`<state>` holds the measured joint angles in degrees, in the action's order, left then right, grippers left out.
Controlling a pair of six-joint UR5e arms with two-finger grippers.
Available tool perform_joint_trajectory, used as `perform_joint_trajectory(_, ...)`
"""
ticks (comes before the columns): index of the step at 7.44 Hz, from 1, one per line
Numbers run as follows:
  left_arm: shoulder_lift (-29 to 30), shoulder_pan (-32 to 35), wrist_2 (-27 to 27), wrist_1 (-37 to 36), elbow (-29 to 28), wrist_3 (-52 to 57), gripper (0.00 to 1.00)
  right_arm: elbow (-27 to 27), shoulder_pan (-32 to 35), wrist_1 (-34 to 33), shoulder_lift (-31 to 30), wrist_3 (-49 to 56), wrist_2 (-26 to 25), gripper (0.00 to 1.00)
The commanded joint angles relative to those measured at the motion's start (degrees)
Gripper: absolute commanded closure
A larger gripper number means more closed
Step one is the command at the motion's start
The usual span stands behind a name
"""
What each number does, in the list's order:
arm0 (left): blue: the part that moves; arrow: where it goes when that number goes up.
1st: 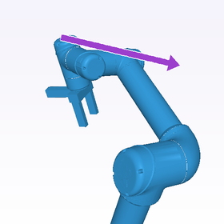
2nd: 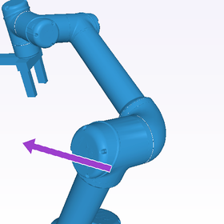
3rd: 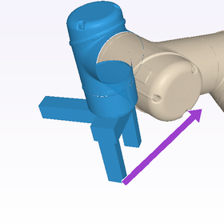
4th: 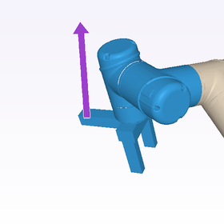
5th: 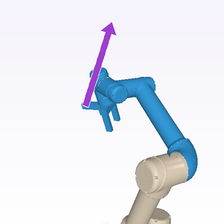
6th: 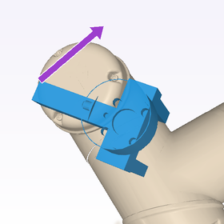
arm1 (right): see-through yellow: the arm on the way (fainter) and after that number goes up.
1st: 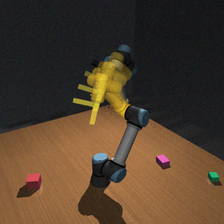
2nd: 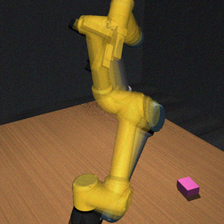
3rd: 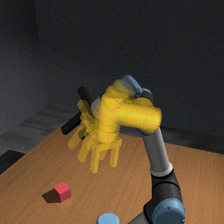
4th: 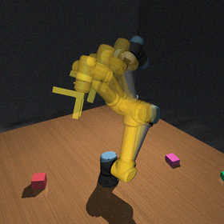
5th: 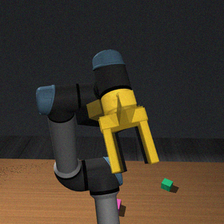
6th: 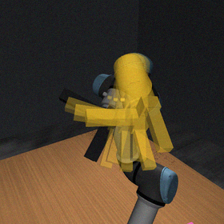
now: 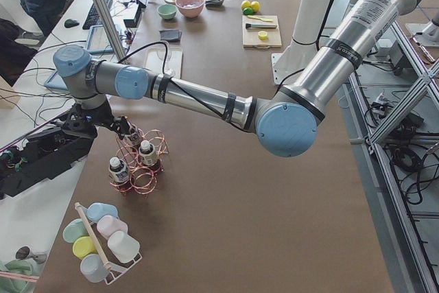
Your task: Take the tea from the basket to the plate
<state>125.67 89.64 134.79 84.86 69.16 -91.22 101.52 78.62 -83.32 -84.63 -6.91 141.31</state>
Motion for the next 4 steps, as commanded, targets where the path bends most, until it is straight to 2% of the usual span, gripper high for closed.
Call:
perform_joint_trajectory(1,0.7,-1.5,0.0,0.7,-0.7,-9.4,0.02,-0.8,-4.2,9.4,0.3,-1.1,-0.5,0.00)
perform_joint_trajectory(4,0.9,-3.8,0.0,0.9,-0.2,-14.1,0.02,-1.3,-8.5,18.1,0.7,-5.7,-3.7,0.00)
